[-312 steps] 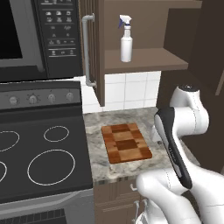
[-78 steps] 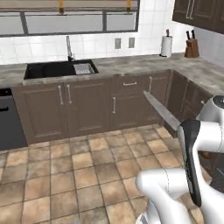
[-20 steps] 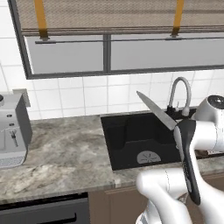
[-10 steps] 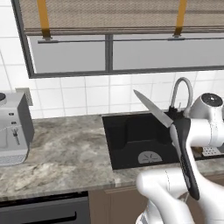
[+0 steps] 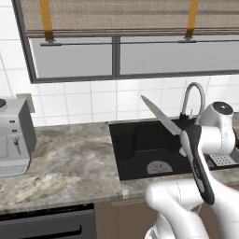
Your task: Move the cutting board and knife to the sink. Then move spray from the cabinet to the counter.
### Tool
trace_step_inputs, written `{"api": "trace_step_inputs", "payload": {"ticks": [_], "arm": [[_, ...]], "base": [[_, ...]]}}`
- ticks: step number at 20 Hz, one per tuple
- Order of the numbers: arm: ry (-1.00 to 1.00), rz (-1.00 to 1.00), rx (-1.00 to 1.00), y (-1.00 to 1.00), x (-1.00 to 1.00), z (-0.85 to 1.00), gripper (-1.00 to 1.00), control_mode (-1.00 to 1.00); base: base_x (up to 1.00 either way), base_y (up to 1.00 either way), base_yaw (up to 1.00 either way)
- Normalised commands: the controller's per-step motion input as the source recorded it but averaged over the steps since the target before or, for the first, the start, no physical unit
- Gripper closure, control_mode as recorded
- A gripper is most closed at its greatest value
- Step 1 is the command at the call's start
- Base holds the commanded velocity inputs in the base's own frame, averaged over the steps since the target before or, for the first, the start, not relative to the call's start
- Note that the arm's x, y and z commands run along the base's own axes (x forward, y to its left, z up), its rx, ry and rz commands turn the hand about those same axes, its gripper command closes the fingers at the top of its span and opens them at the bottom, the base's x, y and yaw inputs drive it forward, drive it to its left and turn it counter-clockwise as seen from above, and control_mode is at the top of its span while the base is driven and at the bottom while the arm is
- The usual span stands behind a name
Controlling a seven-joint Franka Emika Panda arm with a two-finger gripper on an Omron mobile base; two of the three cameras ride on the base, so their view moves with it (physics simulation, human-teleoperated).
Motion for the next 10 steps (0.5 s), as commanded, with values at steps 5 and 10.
{"api": "trace_step_inputs", "payload": {"ticks": [5,10], "arm": [[-0.01,0.01,0.00,0.00,0.52,-0.48,1.00,-1.00],[0.02,0.11,0.00,0.00,0.58,-0.11,1.00,-1.00]], "base": [[0.00,0.00,0.00],[0.00,0.00,0.00]]}}
